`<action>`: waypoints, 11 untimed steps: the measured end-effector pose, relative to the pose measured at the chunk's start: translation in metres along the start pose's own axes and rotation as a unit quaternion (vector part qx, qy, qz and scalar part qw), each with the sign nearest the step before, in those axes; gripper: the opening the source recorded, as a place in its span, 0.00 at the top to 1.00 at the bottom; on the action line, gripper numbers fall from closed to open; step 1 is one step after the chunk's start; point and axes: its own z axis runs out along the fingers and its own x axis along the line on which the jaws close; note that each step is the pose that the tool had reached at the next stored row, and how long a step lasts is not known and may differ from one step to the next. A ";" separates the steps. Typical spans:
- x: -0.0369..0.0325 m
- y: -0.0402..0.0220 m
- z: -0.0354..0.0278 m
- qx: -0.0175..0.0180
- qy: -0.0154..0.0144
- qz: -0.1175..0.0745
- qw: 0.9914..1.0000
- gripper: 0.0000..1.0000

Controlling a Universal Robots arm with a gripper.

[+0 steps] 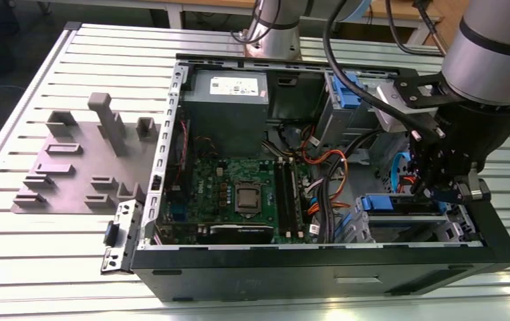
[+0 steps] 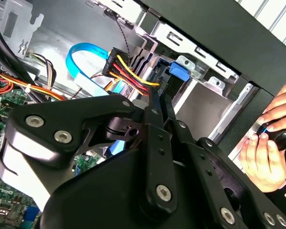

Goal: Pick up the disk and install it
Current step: 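Insert the first disk wire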

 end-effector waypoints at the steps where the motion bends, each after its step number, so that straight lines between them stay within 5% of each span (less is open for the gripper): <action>1: 0.0000 0.0000 0.0000 0.000 0.000 0.000 1.000 0.84; 11: 0.0001 -0.0003 -0.0021 0.000 0.000 0.001 1.000 0.84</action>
